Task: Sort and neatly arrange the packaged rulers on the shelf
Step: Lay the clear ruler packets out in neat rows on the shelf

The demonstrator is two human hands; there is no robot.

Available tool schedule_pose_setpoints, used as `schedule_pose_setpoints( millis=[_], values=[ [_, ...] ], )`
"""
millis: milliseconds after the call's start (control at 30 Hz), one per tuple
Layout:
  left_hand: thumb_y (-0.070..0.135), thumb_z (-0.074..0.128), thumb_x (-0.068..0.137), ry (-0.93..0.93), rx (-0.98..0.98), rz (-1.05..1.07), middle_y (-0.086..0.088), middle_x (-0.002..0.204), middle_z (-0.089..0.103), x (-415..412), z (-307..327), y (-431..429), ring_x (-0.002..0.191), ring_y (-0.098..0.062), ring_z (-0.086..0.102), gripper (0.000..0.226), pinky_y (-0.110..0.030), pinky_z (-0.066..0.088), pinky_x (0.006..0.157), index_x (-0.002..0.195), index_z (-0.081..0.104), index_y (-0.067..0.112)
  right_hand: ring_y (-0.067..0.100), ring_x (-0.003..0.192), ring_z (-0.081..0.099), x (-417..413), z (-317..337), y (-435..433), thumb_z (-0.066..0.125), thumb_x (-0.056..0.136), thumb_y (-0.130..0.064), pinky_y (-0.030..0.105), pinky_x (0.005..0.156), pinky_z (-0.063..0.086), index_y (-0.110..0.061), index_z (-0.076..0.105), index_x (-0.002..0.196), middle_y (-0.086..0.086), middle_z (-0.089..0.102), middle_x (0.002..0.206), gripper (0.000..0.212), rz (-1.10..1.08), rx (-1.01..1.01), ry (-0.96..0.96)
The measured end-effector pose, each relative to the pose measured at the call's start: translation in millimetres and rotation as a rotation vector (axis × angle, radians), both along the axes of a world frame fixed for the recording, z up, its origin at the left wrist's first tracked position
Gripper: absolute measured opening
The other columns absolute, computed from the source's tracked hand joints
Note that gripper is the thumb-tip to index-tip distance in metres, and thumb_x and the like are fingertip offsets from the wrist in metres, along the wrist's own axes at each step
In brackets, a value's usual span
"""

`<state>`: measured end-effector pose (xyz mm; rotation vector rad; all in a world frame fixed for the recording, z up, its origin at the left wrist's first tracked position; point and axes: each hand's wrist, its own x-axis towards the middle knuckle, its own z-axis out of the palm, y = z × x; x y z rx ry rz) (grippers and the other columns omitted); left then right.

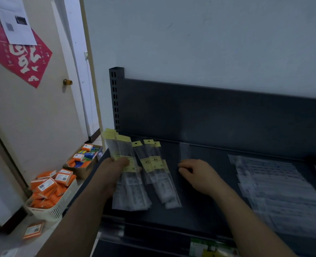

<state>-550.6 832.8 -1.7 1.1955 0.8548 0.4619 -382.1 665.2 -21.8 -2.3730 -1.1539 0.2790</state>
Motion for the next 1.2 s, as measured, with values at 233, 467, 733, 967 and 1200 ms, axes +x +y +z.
schedule_pose_setpoints(
  millis=[233, 467, 733, 967, 1200],
  values=[
    [0.004, 0.046, 0.097, 0.023, 0.018, -0.036, -0.013, 0.069, 0.068, -3, 3, -4, 0.049, -0.02, 0.066, 0.011, -0.026, 0.05, 0.038, 0.088, 0.053, 0.004, 0.019, 0.137, 0.028, -21, -9, 33, 0.062, 0.077, -0.063, 0.037, 0.112, 0.031, -0.017, 0.052, 0.127, 0.002, 0.033, 0.148, 0.068, 0.023, -0.076, 0.033],
    [0.005, 0.047, 0.097, 0.02, 0.0, -0.047, -0.012, 0.069, 0.07, -4, 1, -6, 0.058, -0.023, 0.067, 0.012, -0.028, 0.052, 0.04, 0.087, 0.054, 0.004, 0.021, 0.14, 0.021, -18, -3, 34, 0.05, 0.093, -0.036, 0.029, 0.108, 0.027, -0.017, 0.047, 0.072, 0.015, 0.044, 0.135, 0.028, -0.033, -0.04, 0.116],
    [0.004, 0.047, 0.096, -0.025, -0.059, -0.036, -0.022, 0.098, 0.069, 15, -11, -3, 0.08, -0.031, 0.068, 0.014, -0.035, 0.055, 0.058, 0.1, 0.06, -0.001, 0.015, 0.066, 0.05, 6, -5, 26, 0.051, 0.093, -0.015, 0.024, 0.055, 0.033, 0.0, 0.04, 0.053, 0.008, 0.047, 0.076, 0.044, -0.22, 0.213, 0.083],
    [0.006, 0.05, 0.094, -0.099, -0.02, -0.01, -0.021, 0.102, 0.069, 31, -18, -11, 0.083, -0.03, 0.071, 0.021, -0.034, 0.058, 0.058, 0.112, 0.059, -0.004, 0.02, 0.081, 0.051, 10, 5, 17, 0.046, 0.095, -0.013, 0.027, 0.062, 0.033, 0.015, 0.056, 0.08, 0.012, 0.055, 0.089, 0.034, -0.293, 0.485, 0.223],
    [0.008, 0.048, 0.097, -0.264, -0.097, 0.03, -0.019, 0.108, 0.068, 43, -6, -24, 0.094, -0.032, 0.068, 0.018, -0.043, 0.057, 0.073, 0.111, 0.058, 0.002, 0.025, 0.103, 0.056, -22, 11, 25, 0.039, 0.099, -0.017, 0.031, 0.086, 0.043, 0.012, 0.056, 0.106, 0.016, 0.057, 0.119, 0.035, -0.105, 0.341, 0.392]
  ],
)
